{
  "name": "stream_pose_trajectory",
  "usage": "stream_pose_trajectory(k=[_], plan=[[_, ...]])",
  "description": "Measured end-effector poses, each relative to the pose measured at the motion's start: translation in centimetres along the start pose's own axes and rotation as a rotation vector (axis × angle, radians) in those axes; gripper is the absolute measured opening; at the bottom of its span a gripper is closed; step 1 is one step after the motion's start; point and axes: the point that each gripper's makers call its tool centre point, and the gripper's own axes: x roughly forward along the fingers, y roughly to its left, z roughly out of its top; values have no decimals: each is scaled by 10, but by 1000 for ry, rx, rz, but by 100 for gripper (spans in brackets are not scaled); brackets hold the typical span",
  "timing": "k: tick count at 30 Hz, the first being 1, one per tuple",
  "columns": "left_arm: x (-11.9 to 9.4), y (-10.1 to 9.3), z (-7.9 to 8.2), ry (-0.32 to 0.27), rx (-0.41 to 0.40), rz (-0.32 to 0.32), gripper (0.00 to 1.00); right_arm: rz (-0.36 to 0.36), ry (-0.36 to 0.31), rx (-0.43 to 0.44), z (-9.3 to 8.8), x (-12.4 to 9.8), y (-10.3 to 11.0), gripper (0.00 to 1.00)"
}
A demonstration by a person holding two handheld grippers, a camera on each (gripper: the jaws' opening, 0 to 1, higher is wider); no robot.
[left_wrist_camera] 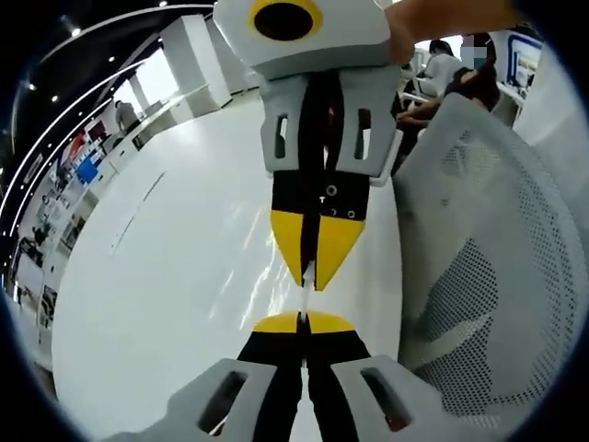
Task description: Open the resealable bag by pulling the two sides of the seal apart until the entire bag opening is separated and visibly accessible.
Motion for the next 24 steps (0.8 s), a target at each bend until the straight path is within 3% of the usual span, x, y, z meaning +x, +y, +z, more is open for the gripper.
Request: stream_pose_trajectory(k=[10, 14, 20, 24], plan=[[1, -2, 1, 3, 7, -10, 0, 8, -6, 33, 0, 3, 2, 0], [1, -3, 1, 4, -18, -15, 0, 3, -1, -20, -1, 8, 3, 0], [0, -1, 2, -3, -61, -12, 0, 1, -42, 46, 1, 9, 3, 0], [2, -2, -6, 20, -70, -9, 0, -3, -25, 72, -15, 1, 1, 0]])
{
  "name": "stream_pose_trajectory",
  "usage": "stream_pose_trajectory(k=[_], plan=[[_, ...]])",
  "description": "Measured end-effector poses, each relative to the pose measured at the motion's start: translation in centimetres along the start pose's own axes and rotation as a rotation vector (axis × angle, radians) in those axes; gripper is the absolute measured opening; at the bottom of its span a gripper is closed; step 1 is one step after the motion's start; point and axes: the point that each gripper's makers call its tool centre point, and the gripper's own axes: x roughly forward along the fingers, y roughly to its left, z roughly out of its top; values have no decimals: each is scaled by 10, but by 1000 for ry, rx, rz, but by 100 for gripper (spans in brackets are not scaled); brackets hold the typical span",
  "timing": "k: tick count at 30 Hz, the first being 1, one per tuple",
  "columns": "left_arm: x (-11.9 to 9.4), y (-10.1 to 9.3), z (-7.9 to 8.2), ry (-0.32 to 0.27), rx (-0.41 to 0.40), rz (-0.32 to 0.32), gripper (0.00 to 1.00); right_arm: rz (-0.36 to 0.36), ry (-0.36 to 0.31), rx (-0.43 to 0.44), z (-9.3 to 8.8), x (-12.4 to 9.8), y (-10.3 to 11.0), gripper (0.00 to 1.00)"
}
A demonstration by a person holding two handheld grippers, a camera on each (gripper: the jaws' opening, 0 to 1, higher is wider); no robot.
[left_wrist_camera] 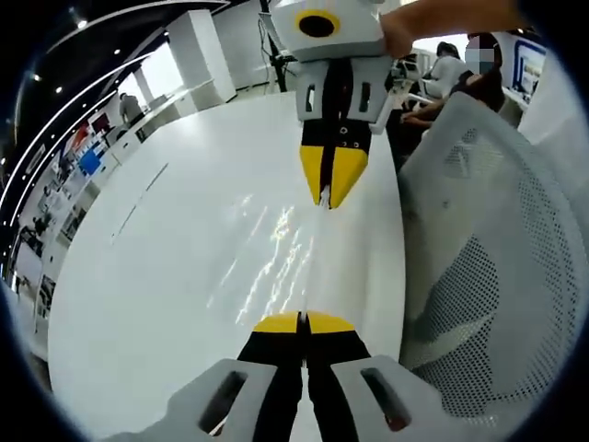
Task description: Open the resealable bag by pulling the two sides of the seal apart until the entire bag opening is separated and visibly accessible.
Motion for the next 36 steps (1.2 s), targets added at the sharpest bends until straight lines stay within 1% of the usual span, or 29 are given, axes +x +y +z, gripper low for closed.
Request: stream_pose_trajectory(k=[1, 2, 3, 5, 6, 10, 14, 15, 17, 18, 19, 22, 26, 29, 34, 36], plan=[[-1, 1, -2, 6, 3, 3, 0, -13, 7, 0, -7, -8, -3, 0], [-1, 1, -1, 1, -11, -2, 0, -16, 3, 12, -10, -12, -4, 0], [-1, 2, -1, 3, -2, 2, 0, -27, 11, 17, -16, -18, -7, 0], [0, 2, -2, 0, -7, -2, 0, -39, 16, 29, -25, -25, -9, 0], [0, 3, -4, -3, -22, -4, 0, -40, 16, 31, -26, -27, -10, 0], [-1, 6, -7, 0, -18, -9, 0, -57, 41, 45, -43, -42, -17, 0], [0, 7, -8, 9, -18, -14, 0, -61, 48, 49, -51, -44, -18, 0], [0, 7, -10, 13, -18, -13, 0, -61, 45, 64, -53, -44, -19, 0], [0, 7, -13, 21, -19, -13, 0, -66, 50, 58, -56, -44, -19, 0], [0, 7, -12, 11, -20, -18, 0, -57, 38, 68, -54, -45, -18, 0], [-1, 6, -13, 17, -34, -20, 0, -59, 35, 73, -54, -45, -18, 0], [0, 6, -12, 23, -17, -20, 0, -64, 46, 70, -54, -44, -19, 0], [1, 6, -11, 27, -16, -20, 0, -64, 54, 72, -55, -44, -20, 0], [0, 8, -10, 28, -4, -8, 0, -66, 52, 99, -55, -44, -23, 0], [-1, 6, -10, 26, 9, -7, 0, -68, 58, 105, -54, -44, -23, 0], [-1, 6, -11, 23, 13, -4, 0, -61, 49, 107, -52, -44, -23, 2]])
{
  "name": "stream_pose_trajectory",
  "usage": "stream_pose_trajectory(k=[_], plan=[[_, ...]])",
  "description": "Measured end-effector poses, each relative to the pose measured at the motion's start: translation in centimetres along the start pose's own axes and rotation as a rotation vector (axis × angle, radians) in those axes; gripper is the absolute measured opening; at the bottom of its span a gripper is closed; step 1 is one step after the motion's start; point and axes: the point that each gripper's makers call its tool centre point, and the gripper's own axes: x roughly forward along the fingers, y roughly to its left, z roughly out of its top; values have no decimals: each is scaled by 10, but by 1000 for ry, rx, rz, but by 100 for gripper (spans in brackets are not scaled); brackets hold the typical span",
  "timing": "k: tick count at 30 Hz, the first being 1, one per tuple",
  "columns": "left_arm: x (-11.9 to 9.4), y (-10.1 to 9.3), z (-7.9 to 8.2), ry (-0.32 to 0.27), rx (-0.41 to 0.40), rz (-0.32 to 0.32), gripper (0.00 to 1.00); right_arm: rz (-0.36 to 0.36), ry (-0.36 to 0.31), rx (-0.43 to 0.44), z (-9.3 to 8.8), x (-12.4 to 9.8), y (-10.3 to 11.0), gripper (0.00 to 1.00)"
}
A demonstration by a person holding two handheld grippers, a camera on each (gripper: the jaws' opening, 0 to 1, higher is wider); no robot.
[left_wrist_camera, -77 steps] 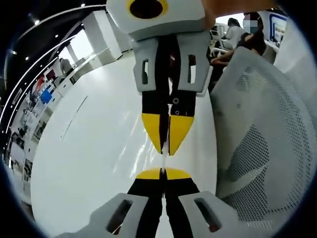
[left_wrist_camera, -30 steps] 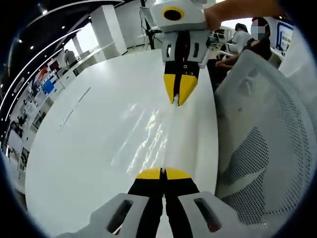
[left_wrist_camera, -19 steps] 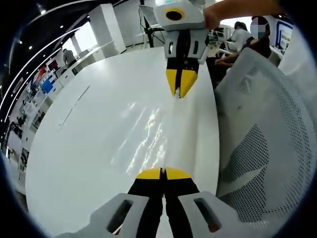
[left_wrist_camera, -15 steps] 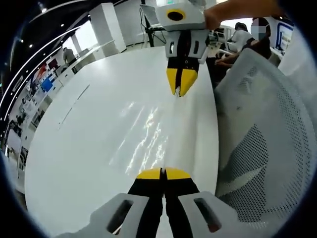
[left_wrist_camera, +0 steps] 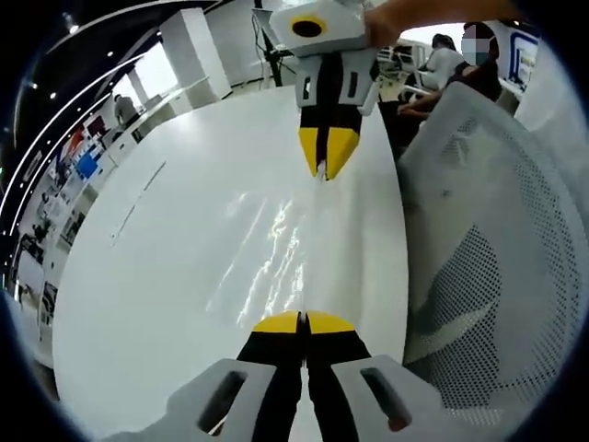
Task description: Open the resealable bag by pulling the two sides of the seal apart until the entire bag opening is separated and visibly accessible.
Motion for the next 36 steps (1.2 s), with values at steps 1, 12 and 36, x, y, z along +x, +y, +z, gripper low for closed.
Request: stream_pose_trajectory(k=[1, 12, 36], plan=[[0, 0, 0, -3, 1, 1, 0, 6, -4, 2, 1, 0, 1, 4], [1, 1, 5, -13, 8, 10, 0, 48, -40, -4, 18, -1, 14, 15], [-2, 3, 5, -23, 56, 31, 0, 55, -65, -22, 54, 11, 10, 14]])
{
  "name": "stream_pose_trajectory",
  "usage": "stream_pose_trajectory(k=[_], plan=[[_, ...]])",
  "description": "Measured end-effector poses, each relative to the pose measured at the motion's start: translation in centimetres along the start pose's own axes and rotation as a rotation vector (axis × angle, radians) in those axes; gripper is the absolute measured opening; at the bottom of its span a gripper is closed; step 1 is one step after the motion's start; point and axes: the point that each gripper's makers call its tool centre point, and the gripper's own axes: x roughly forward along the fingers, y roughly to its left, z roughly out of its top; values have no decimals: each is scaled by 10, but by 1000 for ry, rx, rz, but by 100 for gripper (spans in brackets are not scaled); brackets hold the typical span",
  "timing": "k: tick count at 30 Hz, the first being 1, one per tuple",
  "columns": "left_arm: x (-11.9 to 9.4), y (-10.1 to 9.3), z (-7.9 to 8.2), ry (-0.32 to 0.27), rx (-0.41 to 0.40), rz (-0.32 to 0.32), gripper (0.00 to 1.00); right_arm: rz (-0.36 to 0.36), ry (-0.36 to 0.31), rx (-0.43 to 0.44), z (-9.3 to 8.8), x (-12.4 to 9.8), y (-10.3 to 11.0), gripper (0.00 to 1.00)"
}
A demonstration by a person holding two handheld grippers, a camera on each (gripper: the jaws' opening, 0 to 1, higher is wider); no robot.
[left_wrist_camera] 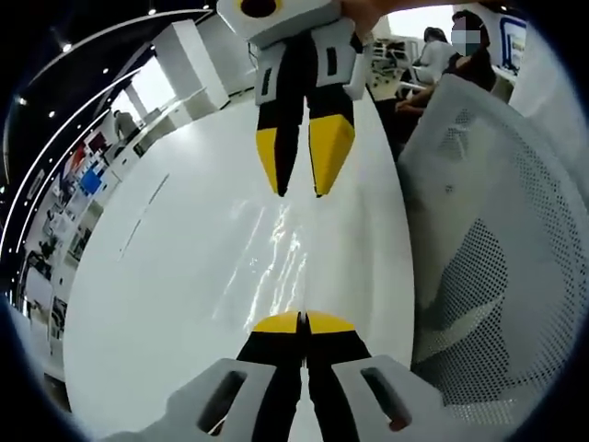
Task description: Open the resealable bag by pulling the two sides of the seal apart until the entire bag opening is separated and visibly accessible.
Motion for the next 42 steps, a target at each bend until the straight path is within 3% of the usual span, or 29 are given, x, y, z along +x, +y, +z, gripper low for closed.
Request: stream_pose_trajectory(k=[7, 20, 35, 42], plan=[[-1, 1, 3, -10, 21, 12, 0, 12, 49, 20, -11, 6, 0, 12], [1, 0, 4, -5, 56, 16, 0, 4, 16, 36, 0, 0, -5, 12], [2, -4, 5, -17, 65, 13, 0, 42, 81, 78, -21, 15, 3, 10], [2, -3, 5, -21, 105, 19, 0, 46, 63, 131, -21, 11, 1, 8]])
